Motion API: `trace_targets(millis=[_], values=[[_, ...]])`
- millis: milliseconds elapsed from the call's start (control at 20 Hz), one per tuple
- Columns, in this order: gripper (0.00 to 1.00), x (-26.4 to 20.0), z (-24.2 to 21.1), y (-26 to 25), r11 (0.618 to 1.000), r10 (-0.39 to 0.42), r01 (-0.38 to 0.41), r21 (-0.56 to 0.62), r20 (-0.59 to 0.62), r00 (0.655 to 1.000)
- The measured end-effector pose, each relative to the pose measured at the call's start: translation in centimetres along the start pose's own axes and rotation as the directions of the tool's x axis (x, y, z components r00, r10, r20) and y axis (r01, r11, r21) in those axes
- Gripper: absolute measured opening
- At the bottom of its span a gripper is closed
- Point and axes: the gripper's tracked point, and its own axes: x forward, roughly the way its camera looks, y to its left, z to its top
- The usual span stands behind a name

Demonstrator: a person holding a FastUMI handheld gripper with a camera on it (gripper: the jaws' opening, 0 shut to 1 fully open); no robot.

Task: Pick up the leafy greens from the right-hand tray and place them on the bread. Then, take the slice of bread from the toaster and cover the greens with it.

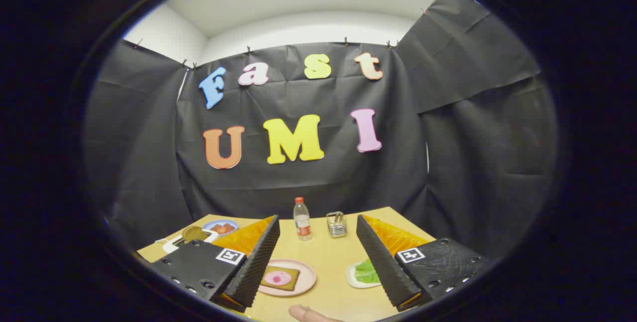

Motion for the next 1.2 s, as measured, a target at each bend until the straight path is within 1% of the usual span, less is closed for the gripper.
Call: trace_targets(millis=[200, 300, 350, 750, 1000, 1200], values=[[0.95, -1.2, 0.4, 1.6, 0.999, 0.023, -0.022, -0.047, 0.016, 1.000], [0.96, -1.4, 1.1, 1.3, 0.997, 0.006, -0.003, -0.077, 0.040, 0.999], [0.96, -1.6, 1.1, 1.6, 0.997, 0.013, -0.010, -0.075, 0.044, 0.999], [0.95, -1.2, -0.3, 2.2, 0.994, 0.019, -0.018, -0.103, 0.009, 1.000], [0.95, -0.7, -0.7, 1.8, 0.992, 0.009, -0.008, -0.125, 0.010, 1.000], [0.95, 0.8, -2.3, 0.1, 0.989, -0.028, 0.024, -0.145, -0.020, 0.999]])
